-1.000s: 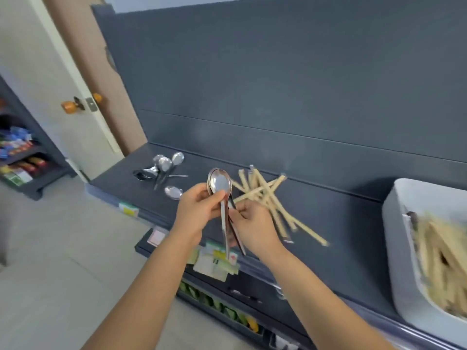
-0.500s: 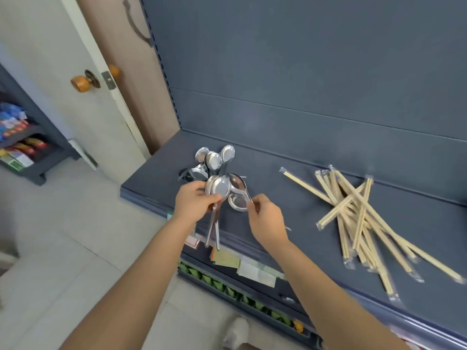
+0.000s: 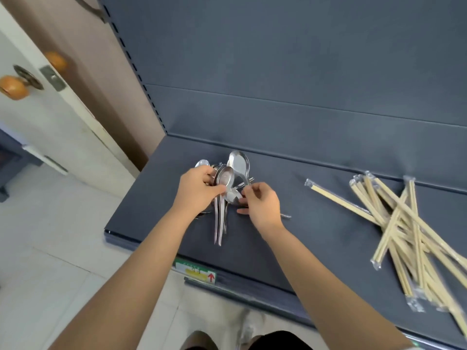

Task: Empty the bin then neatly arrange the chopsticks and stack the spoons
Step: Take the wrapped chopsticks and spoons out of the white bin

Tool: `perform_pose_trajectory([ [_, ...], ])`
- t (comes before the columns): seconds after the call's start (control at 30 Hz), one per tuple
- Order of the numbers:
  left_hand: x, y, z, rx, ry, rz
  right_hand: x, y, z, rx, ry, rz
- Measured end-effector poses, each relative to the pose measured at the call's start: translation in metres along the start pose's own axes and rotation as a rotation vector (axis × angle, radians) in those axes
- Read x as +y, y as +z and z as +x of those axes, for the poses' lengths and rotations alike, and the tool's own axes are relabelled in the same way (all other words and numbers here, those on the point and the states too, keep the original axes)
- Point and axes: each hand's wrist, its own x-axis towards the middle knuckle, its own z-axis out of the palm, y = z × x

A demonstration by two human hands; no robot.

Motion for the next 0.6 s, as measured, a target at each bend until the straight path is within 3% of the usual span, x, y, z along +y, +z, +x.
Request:
perform_pose_trajectory([
  [0.2,0.004,-0.010,0.023,-0.111,0.123,-0.048,-0.006,0.004,0.000,0.212,-0.180,-0.312],
  [0.37,0.000,-0.015,0.037,-0.263,0.196,-0.104,0.000,0.010,-0.012,0.353,-0.157,-0.464],
  [0.6,-0.014,-0.025,0.055,-0.380,0.414,0.078,0.000,0.021,-0.031,0.403,-0.201,-0.845],
])
